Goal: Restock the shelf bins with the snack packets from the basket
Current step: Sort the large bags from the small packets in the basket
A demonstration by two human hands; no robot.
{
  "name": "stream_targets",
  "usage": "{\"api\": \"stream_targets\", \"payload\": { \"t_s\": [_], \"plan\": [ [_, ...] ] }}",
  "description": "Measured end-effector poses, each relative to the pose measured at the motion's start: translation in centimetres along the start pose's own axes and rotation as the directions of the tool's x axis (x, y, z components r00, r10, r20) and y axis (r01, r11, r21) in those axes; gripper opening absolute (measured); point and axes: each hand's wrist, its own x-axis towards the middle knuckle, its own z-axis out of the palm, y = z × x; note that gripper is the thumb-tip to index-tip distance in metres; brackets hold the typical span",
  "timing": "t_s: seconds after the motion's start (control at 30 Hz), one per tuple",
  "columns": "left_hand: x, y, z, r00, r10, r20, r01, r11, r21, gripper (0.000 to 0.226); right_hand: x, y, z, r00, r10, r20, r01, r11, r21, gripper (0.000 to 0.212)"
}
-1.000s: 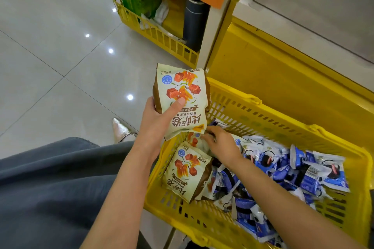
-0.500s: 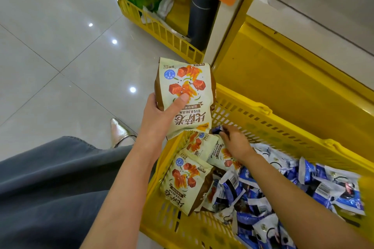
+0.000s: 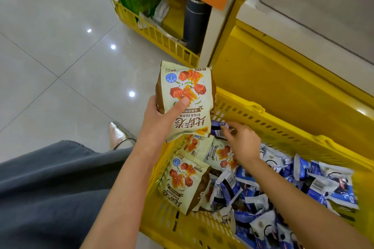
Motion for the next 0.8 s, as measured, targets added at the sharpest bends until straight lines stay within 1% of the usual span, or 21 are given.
{"api": "stream_targets", "payload": {
  "t_s": [0.07,0.13,0.17,0.2,0.23,0.3,0.33,0.37,0.4,0.43,0.47,0.5,0.53,0.57,0.6,0.63,0.67,0.7,0.73,0.77,0.8],
  "plan": [
    [-0.5,-0.2,0.4,1.0,0.009,0.019,-0.01,1.0,0.005,0.074,-1.4,0.6,-2.0,0.998,-0.042,-0.039,0.047,0.991,0.123,0.027],
    [-1.1,-0.4,0.8,0.999,0.026,0.034,-0.027,0.999,0.021,0.074,-2.8,1.7,-4.2,0.999,-0.034,-0.028,0.04,0.975,0.221,0.027],
    [-1.4,-0.5,1.1,0.999,0.033,0.044,-0.034,0.999,0.037,0.075,-3.4,2.6,-5.4,0.999,-0.029,-0.041,0.038,0.971,0.236,0.027],
    [-1.7,-0.6,1.4,0.998,0.038,0.055,-0.041,0.997,0.061,0.074,-4.1,3.5,-6.7,0.996,-0.041,-0.074,0.056,0.974,0.217,0.025],
    [-2.0,-0.8,1.5,0.997,0.042,0.066,-0.048,0.995,0.088,0.069,-4.6,4.5,-8.0,0.988,-0.087,-0.126,0.105,0.985,0.14,0.022],
    [-2.4,-1.3,1.8,0.995,0.055,0.086,-0.067,0.987,0.143,0.046,-5.6,6.6,-10.3,0.951,-0.248,-0.185,0.222,0.964,-0.148,0.02],
    [-2.7,-1.6,1.9,0.994,0.059,0.094,-0.074,0.982,0.174,0.035,-5.9,7.6,-11.1,0.935,-0.322,-0.146,0.267,0.914,-0.306,0.023],
    [-2.9,-1.8,2.0,0.993,0.062,0.104,-0.083,0.974,0.212,0.028,-6.2,8.3,-11.7,0.941,-0.337,-0.029,0.295,0.858,-0.42,0.025],
    [-3.2,-2.1,2.2,0.991,0.068,0.119,-0.096,0.964,0.249,0.024,-6.5,8.5,-12.1,0.958,-0.263,0.116,0.285,0.824,-0.49,0.028],
    [-3.6,-2.4,2.3,0.988,0.074,0.139,-0.11,0.954,0.278,0.023,-7.0,8.7,-12.2,0.959,-0.146,0.243,0.256,0.812,-0.525,0.032],
    [-3.9,-2.7,2.5,0.984,0.08,0.162,-0.127,0.943,0.308,0.024,-7.6,8.7,-12.2,0.943,-0.045,0.33,0.218,0.832,-0.51,0.038],
    [-4.3,-2.9,2.8,0.979,0.086,0.185,-0.146,0.928,0.342,0.027,-8.2,8.2,-12.3,0.941,0.002,0.337,0.146,0.899,-0.412,0.041],
    [-4.7,-3.1,3.0,0.975,0.09,0.203,-0.163,0.911,0.379,0.03,-8.7,7.2,-12.4,0.957,0.02,0.288,0.049,0.972,-0.229,0.042],
    [-5.1,-3.3,3.3,0.972,0.091,0.215,-0.174,0.897,0.407,0.032,-9.1,5.7,-12.7,0.971,0.05,0.234,-0.058,0.998,0.027,0.045],
    [-5.5,-3.6,3.4,0.969,0.088,0.229,-0.181,0.887,0.426,0.033,-9.4,4.1,-12.9,0.961,0.097,0.26,-0.175,0.94,0.294,0.051],
    [-5.9,-3.9,3.6,0.964,0.08,0.252,-0.187,0.881,0.436,0.033,-9.7,2.3,-13.0,0.924,0.112,0.366,-0.3,0.805,0.512,0.057],
    [-6.4,-4.2,3.8,0.958,0.067,0.28,-0.19,0.877,0.442,0.033,-10.0,0.6,-12.9,0.873,0.083,0.481,-0.416,0.644,0.642,0.058],
    [-6.9,-4.5,3.8,0.951,0.043,0.306,-0.183,0.877,0.444,0.033,-10.2,-0.7,-12.5,0.824,0.039,0.565,-0.499,0.524,0.69,0.054],
    [-7.3,-4.8,3.9,0.943,0.024,0.331,-0.179,0.878,0.444,0.033,-10.4,-1.7,-11.9,0.791,0.012,0.611,-0.546,0.463,0.698,0.05],
    [-7.8,-4.9,3.8,0.934,0.022,0.357,-0.189,0.878,0.441,0.036,-10.3,-2.3,-11.4,0.781,0.005,0.625,-0.563,0.439,0.7,0.048],
    [-7.9,-5.0,3.4,0.929,0.062,0.365,-0.244,0.843,0.479,0.04,-10.1,-2.7,-11.0,0.785,0.013,0.62,-0.564,0.429,0.705,0.047]
  ]
}}
